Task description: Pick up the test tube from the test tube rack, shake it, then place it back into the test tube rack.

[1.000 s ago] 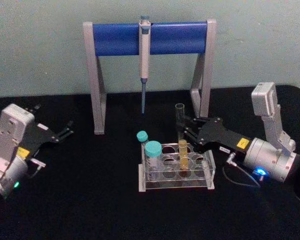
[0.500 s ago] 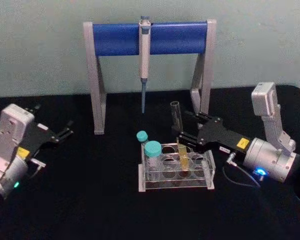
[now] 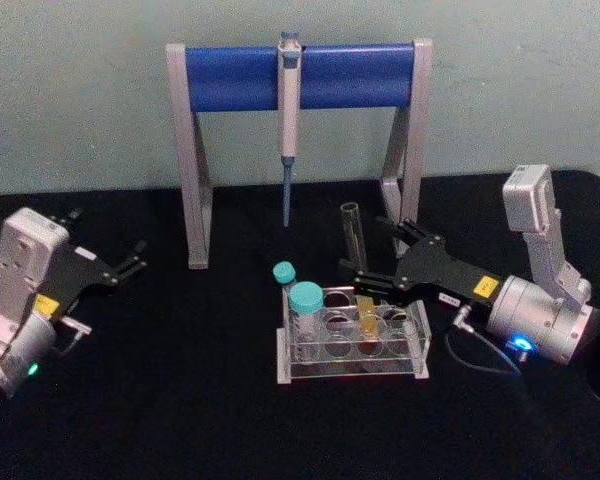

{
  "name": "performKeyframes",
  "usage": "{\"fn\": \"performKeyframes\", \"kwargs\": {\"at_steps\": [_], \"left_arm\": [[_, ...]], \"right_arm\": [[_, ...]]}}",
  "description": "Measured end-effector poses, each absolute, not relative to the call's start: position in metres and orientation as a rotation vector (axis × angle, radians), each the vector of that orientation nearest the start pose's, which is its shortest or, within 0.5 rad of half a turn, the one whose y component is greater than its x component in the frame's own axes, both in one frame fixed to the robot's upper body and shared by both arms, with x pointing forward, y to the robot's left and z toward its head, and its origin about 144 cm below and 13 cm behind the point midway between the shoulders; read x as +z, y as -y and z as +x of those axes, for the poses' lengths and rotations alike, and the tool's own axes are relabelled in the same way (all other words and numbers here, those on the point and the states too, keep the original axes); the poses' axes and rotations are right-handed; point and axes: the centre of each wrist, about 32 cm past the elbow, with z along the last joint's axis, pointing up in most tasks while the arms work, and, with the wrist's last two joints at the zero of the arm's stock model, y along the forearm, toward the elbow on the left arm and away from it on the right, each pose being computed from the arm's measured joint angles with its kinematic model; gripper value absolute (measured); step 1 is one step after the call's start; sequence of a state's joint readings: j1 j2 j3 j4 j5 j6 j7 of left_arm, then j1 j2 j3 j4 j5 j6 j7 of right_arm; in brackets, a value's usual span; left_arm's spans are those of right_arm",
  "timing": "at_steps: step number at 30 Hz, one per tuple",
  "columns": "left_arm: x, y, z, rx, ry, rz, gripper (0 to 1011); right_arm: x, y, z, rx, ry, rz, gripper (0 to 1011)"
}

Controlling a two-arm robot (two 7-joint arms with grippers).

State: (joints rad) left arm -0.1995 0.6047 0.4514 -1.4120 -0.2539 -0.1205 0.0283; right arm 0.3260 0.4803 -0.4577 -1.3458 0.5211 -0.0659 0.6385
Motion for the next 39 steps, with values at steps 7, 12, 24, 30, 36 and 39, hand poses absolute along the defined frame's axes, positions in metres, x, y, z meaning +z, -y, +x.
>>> {"fn": "performKeyframes", "kwargs": {"at_steps": [7, 12, 24, 30, 36, 39], "left_arm": [[1.140, -0.310, 0.489, 1.248, 0.285, 0.304, 1001], [1.140, -0.310, 0.489, 1.248, 0.285, 0.304, 1001], [1.140, -0.310, 0.489, 1.248, 0.285, 0.304, 1001], [1.140, -0.310, 0.489, 1.248, 0.285, 0.304, 1001], [1.140, -0.310, 0.489, 1.248, 0.285, 0.304, 1002], [1.140, -0.310, 0.489, 1.248, 0.285, 0.304, 1002]], "right_arm": [[1.161, 0.273, 0.527, -0.644, 0.001, -0.055, 1000], [1.161, 0.273, 0.527, -0.644, 0.001, -0.055, 1000], [1.161, 0.275, 0.524, -0.643, 0.030, -0.012, 1000], [1.166, 0.278, 0.517, -0.665, 0.082, 0.125, 1000], [1.175, 0.276, 0.507, -0.815, 0.136, 0.216, 1000], [1.178, 0.271, 0.503, -0.951, 0.166, 0.211, 1000]]}}
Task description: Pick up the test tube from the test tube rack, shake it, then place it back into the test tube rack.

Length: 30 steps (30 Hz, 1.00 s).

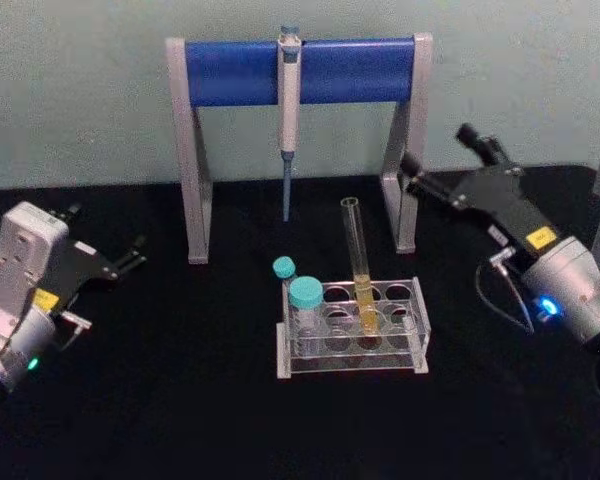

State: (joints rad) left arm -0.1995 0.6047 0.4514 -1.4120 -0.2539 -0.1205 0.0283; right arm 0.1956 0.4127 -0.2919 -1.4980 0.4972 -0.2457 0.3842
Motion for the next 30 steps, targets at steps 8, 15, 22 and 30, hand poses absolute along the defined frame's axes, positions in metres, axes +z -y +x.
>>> {"fn": "performKeyframes", "kwargs": {"at_steps": [8, 15, 22, 30], "left_arm": [[1.140, -0.310, 0.489, 1.248, 0.285, 0.304, 1001], [1.140, -0.310, 0.489, 1.248, 0.285, 0.305, 1001], [1.140, -0.310, 0.489, 1.248, 0.285, 0.304, 1001], [1.140, -0.310, 0.489, 1.248, 0.285, 0.304, 1001]], "right_arm": [[1.169, 0.257, 0.497, -1.252, 0.159, 0.092, 1000], [1.149, 0.247, 0.493, -1.380, 0.124, -0.073, 1000], [1.128, 0.242, 0.490, -1.412, 0.099, -0.203, 1000], [1.123, 0.241, 0.490, -1.410, 0.084, -0.226, 1000]]}}
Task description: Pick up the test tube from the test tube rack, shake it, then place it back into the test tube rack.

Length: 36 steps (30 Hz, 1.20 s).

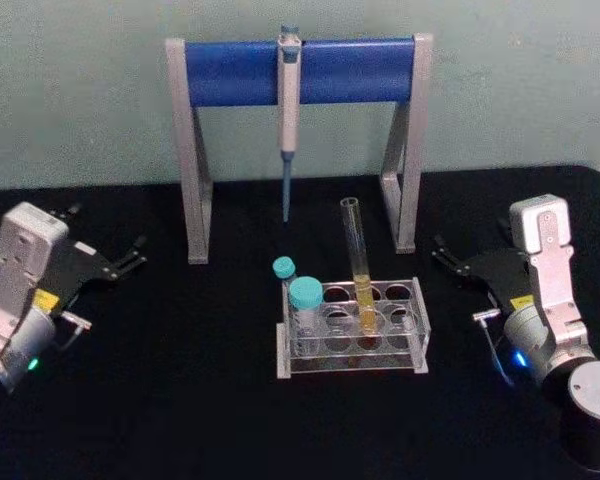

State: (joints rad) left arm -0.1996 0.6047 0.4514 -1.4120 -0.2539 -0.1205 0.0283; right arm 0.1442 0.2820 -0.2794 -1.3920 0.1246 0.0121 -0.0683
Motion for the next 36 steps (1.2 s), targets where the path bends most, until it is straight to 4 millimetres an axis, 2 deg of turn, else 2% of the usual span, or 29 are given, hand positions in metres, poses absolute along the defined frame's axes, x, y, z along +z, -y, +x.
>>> {"fn": "performKeyframes", "kwargs": {"at_steps": [36], "left_arm": [[1.1398, -0.3097, 0.4886, 1.248, 0.285, 0.304, 1001]], "right_arm": [[1.1252, 0.2413, 0.4899, -1.406, 0.092, -0.217, 1000]]}}
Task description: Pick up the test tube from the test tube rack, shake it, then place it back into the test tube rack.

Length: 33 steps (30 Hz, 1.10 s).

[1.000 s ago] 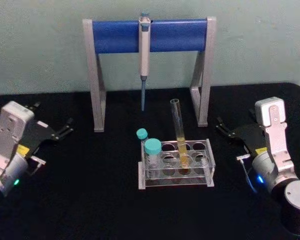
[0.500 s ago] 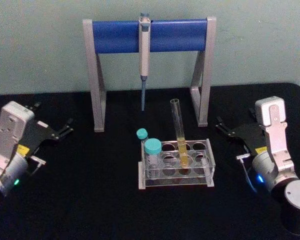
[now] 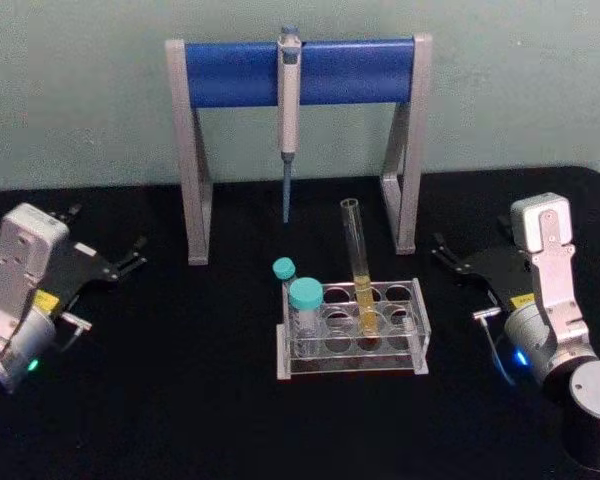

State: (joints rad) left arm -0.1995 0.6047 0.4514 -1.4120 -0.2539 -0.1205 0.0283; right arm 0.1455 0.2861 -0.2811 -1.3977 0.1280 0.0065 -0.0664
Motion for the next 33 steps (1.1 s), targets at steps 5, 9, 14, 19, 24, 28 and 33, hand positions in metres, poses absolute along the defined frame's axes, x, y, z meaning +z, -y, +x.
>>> {"fn": "performKeyframes", "kwargs": {"at_steps": [5, 9, 14, 19, 24, 28, 33], "left_arm": [[1.1398, -0.3097, 0.4886, 1.248, 0.285, 0.305, 1001], [1.1398, -0.3096, 0.4886, 1.248, 0.285, 0.304, 1001], [1.1398, -0.3097, 0.4886, 1.248, 0.285, 0.305, 1001], [1.1398, -0.3097, 0.4886, 1.248, 0.285, 0.304, 1001], [1.1398, -0.3097, 0.4886, 1.248, 0.285, 0.304, 1001], [1.1398, -0.3097, 0.4886, 1.248, 0.285, 0.305, 1001], [1.1398, -0.3097, 0.4886, 1.248, 0.285, 0.304, 1001]], "right_arm": [[1.1252, 0.2414, 0.4899, -1.406, 0.091, -0.217, 1000], [1.1252, 0.2414, 0.4899, -1.406, 0.091, -0.217, 1000], [1.1251, 0.2414, 0.4899, -1.406, 0.091, -0.217, 1000], [1.1252, 0.2414, 0.4899, -1.406, 0.091, -0.216, 1000], [1.1252, 0.2414, 0.4899, -1.406, 0.091, -0.217, 1000], [1.1252, 0.2414, 0.4899, -1.406, 0.091, -0.217, 1000], [1.1251, 0.2414, 0.4899, -1.406, 0.091, -0.217, 1000]]}}
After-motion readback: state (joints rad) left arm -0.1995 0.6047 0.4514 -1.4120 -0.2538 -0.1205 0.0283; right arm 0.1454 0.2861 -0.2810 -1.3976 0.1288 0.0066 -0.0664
